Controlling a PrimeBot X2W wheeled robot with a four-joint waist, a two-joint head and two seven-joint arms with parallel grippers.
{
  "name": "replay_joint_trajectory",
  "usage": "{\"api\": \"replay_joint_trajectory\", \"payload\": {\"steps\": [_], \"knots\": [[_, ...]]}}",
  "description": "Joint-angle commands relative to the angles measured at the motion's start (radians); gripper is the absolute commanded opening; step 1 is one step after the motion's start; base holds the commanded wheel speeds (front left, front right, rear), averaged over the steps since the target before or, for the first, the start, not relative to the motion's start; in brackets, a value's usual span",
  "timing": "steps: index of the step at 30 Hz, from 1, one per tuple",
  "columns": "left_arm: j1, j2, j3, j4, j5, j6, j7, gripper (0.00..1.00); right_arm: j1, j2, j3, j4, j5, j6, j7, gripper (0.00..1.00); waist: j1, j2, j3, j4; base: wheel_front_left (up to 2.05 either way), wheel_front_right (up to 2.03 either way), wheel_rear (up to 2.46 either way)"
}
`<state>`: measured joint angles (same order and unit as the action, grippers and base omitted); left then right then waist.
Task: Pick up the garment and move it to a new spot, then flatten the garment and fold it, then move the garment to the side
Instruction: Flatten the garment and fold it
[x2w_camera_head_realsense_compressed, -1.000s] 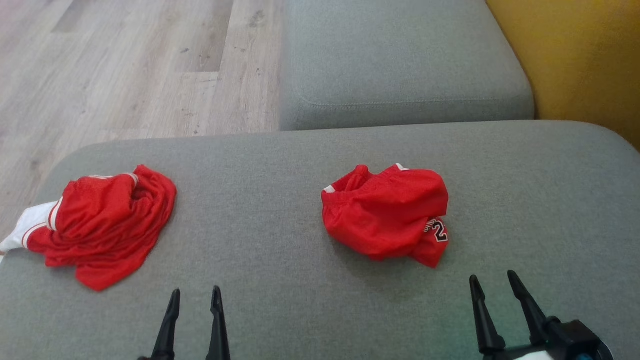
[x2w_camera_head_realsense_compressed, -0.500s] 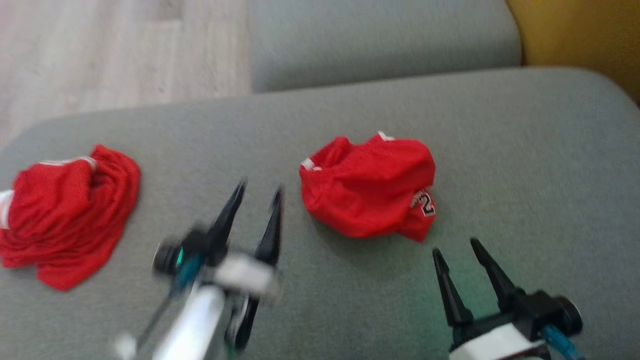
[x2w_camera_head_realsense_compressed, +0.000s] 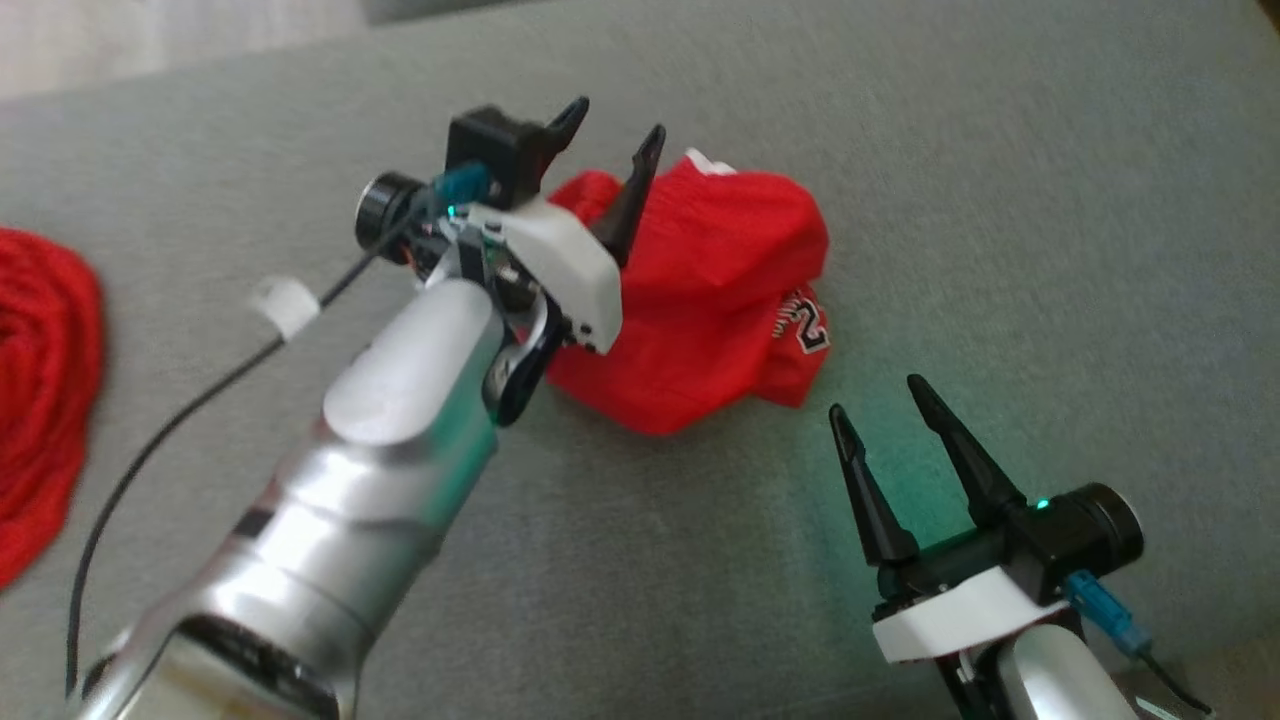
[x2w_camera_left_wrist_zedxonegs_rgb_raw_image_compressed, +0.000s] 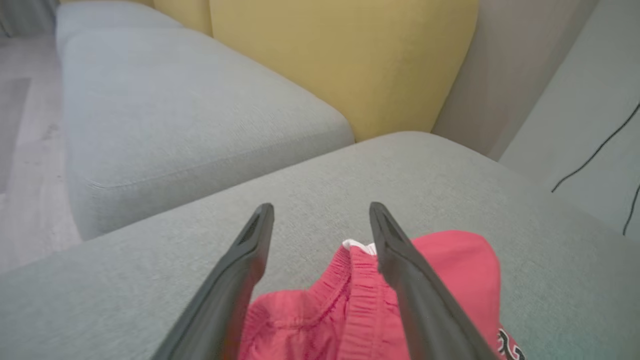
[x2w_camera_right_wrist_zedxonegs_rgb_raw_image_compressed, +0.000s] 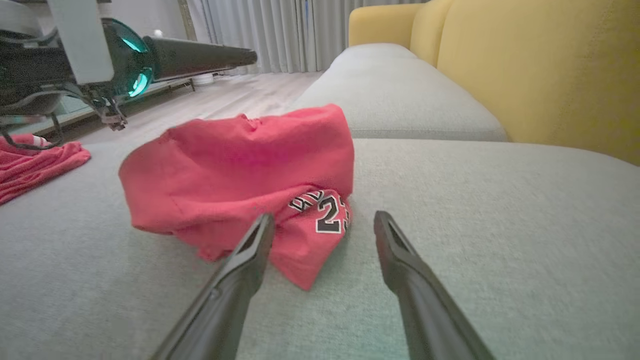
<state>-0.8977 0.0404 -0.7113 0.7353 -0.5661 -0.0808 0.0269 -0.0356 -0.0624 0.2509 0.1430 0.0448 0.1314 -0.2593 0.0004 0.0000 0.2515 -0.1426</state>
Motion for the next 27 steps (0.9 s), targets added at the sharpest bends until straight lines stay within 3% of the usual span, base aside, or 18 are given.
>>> {"api": "replay_joint_trajectory", "payload": {"steps": [1, 11, 12, 13, 17, 27], "knots": [[-0.077, 0.01, -0.01, 0.001, -0.041, -0.001, 0.011, 1.0, -0.028, -0.012, 0.025, -0.034, -0.004, -0.001, -0.002, 1.0, -0.0004, 0.0, 0.061, -0.053, 0.0, 0.0, 0.0], [-0.175, 0.01, -0.189, 0.175, -0.205, 0.013, 0.147, 1.0, -0.052, -0.01, 0.053, -0.032, -0.004, -0.001, -0.002, 1.0, -0.0004, 0.0, 0.095, -0.115, 0.0, 0.0, 0.0], [-0.175, 0.01, -0.2, 0.185, -0.217, 0.008, 0.153, 0.36, -0.052, -0.01, 0.051, -0.033, -0.004, -0.001, -0.002, 1.0, -0.0004, 0.0, 0.094, -0.118, 0.0, 0.0, 0.0], [-0.173, 0.01, -0.206, 0.191, -0.231, 0.003, 0.151, 0.0, -0.052, -0.009, 0.048, -0.033, -0.004, -0.001, -0.002, 1.0, -0.0004, 0.0, 0.092, -0.121, 0.0, 0.0, 0.0], [-0.171, 0.01, -0.232, 0.201, -0.261, -0.016, 0.137, 0.0, -0.047, -0.007, 0.039, -0.029, -0.003, -0.001, -0.002, 1.0, -0.0004, 0.0, 0.082, -0.124, 0.0, 0.0, 0.0], [-0.224, 0.01, -0.296, 0.128, -0.349, -0.046, -0.026, 0.0, -0.016, 0.0, 0.024, -0.011, 0.001, -0.001, -0.002, 1.0, -0.0004, 0.0, -0.035, -0.134, 0.0, 0.0, 0.0]]}}
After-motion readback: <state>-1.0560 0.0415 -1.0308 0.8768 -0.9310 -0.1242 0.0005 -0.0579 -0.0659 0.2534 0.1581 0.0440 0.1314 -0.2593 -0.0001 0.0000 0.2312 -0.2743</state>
